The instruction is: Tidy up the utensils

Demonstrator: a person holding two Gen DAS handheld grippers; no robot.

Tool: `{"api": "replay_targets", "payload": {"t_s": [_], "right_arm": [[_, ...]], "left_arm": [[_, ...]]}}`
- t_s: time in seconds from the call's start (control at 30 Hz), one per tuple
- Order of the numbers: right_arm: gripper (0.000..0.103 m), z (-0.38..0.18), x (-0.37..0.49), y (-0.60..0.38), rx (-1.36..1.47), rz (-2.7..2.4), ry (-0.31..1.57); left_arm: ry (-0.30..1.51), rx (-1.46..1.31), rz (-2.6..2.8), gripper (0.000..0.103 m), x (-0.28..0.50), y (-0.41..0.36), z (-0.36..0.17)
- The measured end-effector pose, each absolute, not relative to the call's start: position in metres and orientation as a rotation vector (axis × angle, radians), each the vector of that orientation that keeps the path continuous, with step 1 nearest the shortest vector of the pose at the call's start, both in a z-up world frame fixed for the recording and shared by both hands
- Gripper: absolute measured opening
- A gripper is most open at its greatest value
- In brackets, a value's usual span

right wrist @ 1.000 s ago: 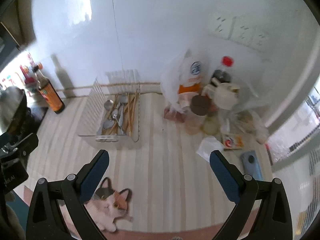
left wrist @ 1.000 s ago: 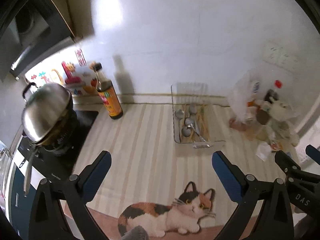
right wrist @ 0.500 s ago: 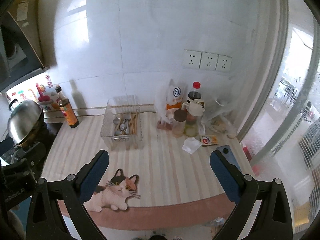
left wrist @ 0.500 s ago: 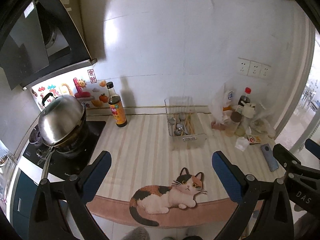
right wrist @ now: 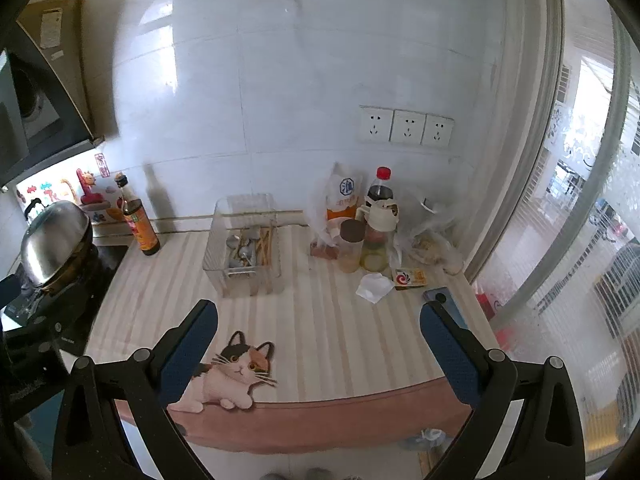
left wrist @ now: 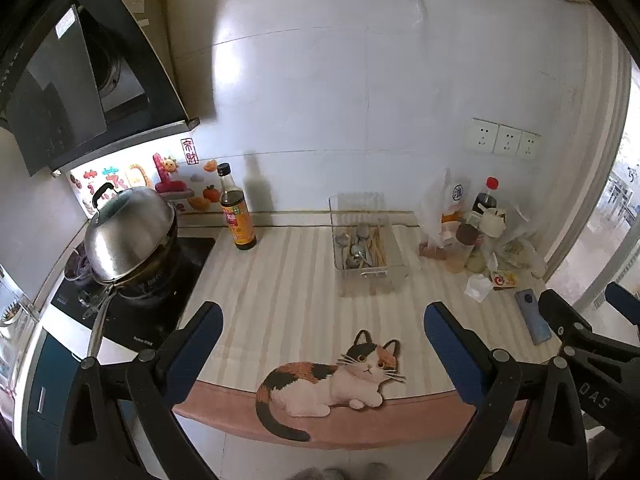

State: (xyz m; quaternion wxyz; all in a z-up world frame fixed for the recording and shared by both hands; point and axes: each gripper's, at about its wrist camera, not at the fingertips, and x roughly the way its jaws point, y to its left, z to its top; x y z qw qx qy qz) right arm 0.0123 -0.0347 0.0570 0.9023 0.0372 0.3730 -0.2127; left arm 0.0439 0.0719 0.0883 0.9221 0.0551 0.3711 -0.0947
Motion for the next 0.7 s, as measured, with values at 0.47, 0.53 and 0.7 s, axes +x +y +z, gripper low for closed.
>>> {"api": "replay_targets", "payload": {"t_s": [0.47, 0.53, 0.7], "right_arm": [[0.103, 0.053, 0.049, -0.054, 0.054, -0.405, 0.786], [0.103, 0.052, 0.052, -0.054, 0.050, -0.400, 0.786], [0.103, 0.050, 0.060, -0.056, 0.046, -0.391, 0.792]], "left_arm": [[0.790, 0.117, -0.134, 0.103, 0.072, 0.064, 0.078], [0.795, 0.117, -0.135, 0.103, 0.075, 0.064, 0.077], [0.801, 0.117, -0.136, 0.103, 0.079, 0.064, 0.076]]}}
